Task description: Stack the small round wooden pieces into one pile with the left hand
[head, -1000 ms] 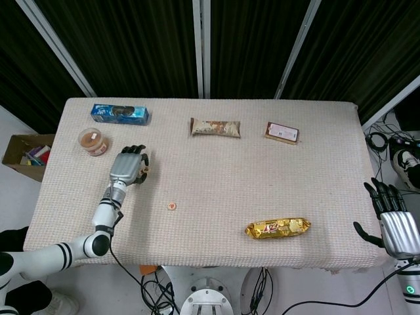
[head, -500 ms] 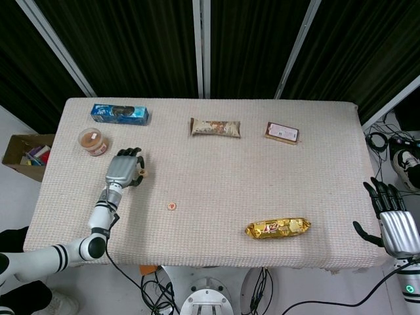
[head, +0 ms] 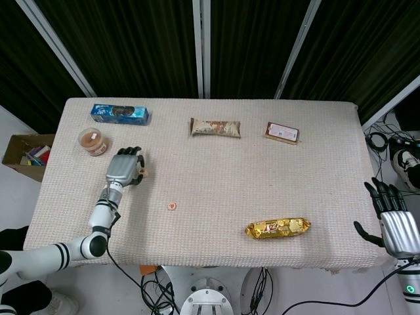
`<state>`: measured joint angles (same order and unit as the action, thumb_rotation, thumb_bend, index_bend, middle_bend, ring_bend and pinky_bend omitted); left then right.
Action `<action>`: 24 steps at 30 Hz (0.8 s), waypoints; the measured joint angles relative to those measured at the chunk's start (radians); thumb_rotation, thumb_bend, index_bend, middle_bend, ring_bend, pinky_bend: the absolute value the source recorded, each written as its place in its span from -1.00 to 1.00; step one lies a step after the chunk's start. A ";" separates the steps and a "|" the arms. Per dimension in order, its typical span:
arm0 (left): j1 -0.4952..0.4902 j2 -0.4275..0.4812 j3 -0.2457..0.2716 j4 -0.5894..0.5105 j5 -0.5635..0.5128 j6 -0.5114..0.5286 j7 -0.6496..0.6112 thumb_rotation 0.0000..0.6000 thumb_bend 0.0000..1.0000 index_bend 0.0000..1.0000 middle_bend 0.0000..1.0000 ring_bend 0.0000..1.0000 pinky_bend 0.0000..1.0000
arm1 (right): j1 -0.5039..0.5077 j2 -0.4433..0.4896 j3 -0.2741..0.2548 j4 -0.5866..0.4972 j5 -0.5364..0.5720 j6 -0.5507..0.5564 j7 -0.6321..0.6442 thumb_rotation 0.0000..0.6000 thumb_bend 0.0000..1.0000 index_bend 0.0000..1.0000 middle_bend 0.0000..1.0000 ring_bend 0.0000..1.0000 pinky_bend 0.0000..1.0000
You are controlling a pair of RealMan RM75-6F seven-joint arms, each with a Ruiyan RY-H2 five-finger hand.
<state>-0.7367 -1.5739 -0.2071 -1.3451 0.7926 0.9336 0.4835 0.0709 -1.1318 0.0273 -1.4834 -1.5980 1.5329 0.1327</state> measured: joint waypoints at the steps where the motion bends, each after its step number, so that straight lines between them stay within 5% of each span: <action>1: -0.001 0.001 0.001 -0.001 0.000 0.001 0.001 1.00 -0.24 -0.07 -0.76 -0.79 -0.71 | 0.000 0.000 0.000 0.000 0.000 0.000 0.000 1.00 -0.55 -1.00 -1.00 -1.00 -1.00; 24: -0.010 0.008 0.019 -0.013 -0.018 0.011 0.011 1.00 -0.24 -0.18 -0.76 -0.79 -0.71 | -0.003 0.000 0.000 0.002 0.001 0.003 0.003 1.00 -0.55 -1.00 -1.00 -1.00 -1.00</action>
<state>-0.7468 -1.5661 -0.1883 -1.3583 0.7743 0.9441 0.4945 0.0680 -1.1321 0.0271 -1.4814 -1.5974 1.5356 0.1360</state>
